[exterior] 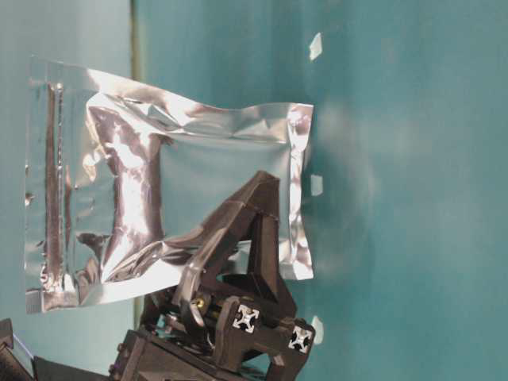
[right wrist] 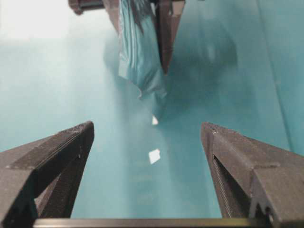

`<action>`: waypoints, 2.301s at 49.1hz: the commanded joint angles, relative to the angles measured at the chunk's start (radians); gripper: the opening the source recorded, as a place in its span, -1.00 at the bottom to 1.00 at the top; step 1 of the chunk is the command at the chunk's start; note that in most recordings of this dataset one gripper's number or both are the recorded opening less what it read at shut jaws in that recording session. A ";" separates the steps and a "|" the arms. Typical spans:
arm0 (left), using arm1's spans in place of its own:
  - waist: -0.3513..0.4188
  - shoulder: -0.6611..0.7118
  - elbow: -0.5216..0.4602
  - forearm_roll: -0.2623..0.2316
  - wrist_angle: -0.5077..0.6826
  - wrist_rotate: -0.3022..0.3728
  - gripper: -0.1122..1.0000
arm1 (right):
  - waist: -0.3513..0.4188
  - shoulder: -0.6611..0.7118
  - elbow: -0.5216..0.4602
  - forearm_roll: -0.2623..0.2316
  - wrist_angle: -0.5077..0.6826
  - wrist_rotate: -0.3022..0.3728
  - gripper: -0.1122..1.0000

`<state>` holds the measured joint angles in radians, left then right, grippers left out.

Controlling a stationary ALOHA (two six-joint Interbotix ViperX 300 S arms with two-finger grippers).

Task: Hand over the silver zip bag and make it stand upright.
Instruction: 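Hold the bag upright on the table with the left gripper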

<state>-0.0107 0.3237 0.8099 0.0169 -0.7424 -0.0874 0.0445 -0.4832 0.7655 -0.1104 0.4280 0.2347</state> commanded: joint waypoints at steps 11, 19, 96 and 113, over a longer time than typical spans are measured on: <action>-0.008 0.000 -0.003 0.003 0.008 -0.002 -0.23 | 0.002 -0.011 -0.003 0.002 -0.009 0.008 0.94; -0.008 0.000 -0.003 0.003 0.008 -0.003 -0.23 | 0.002 -0.011 0.003 0.002 -0.025 0.008 0.94; -0.003 0.000 -0.005 0.003 0.008 -0.003 -0.23 | 0.000 -0.011 0.021 0.002 -0.041 0.009 0.94; -0.005 0.000 -0.005 0.003 0.008 -0.003 -0.23 | 0.000 -0.011 0.021 0.002 -0.041 0.009 0.94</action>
<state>-0.0092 0.3237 0.8084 0.0169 -0.7424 -0.0874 0.0445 -0.4832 0.7946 -0.1104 0.3942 0.2347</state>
